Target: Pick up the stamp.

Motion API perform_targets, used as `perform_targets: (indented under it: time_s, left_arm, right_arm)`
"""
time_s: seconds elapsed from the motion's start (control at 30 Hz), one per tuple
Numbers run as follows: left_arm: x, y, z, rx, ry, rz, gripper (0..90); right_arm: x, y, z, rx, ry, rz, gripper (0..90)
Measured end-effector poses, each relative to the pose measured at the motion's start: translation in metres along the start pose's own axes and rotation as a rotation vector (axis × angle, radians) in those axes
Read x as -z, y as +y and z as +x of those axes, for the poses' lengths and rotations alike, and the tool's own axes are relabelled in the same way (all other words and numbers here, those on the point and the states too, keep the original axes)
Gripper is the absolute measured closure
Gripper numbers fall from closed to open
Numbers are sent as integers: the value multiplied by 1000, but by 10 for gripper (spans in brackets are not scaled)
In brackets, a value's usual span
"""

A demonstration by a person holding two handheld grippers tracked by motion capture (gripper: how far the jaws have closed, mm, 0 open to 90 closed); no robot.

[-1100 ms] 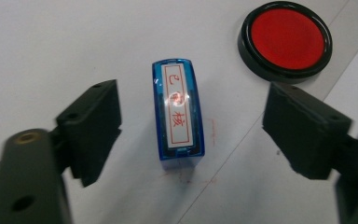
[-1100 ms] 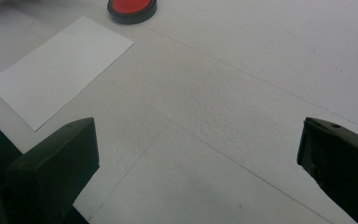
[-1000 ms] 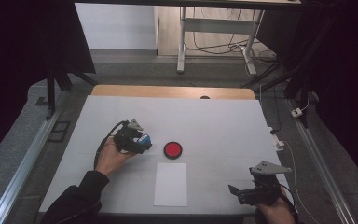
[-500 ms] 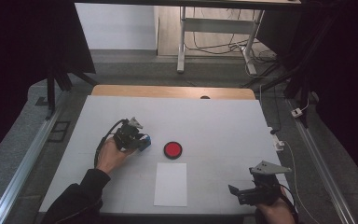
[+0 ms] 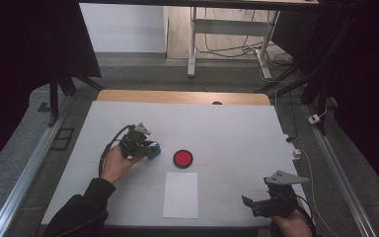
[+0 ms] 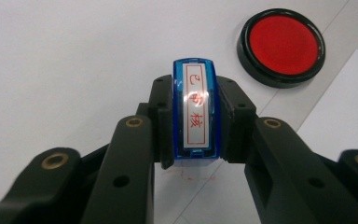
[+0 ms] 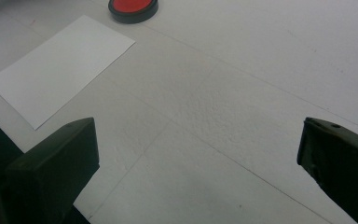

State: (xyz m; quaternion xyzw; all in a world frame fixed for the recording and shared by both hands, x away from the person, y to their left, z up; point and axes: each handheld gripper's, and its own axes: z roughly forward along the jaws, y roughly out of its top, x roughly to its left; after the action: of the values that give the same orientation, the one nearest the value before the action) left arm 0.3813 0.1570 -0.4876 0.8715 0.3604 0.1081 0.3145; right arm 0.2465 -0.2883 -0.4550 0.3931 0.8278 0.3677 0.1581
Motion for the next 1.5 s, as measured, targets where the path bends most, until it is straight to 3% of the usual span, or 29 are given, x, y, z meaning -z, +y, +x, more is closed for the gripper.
perform_targets:
  time_s: [0.23,0.57,0.97,1.5]
  left_arm:
    - [9,0,-5,2,-17,-22,703]
    - [21,-1,-14,24,-72,-40,703]
    - [36,0,-28,-4,-102,-81,703]
    - [49,5,-56,-86,-169,-131,702]
  right_arm:
    - [0,0,0,2,0,0,0]
    - [0,0,0,5,3,0,0]
    - [0,0,0,1,5,-3,0]
    - [0,0,0,2,10,-2,9]
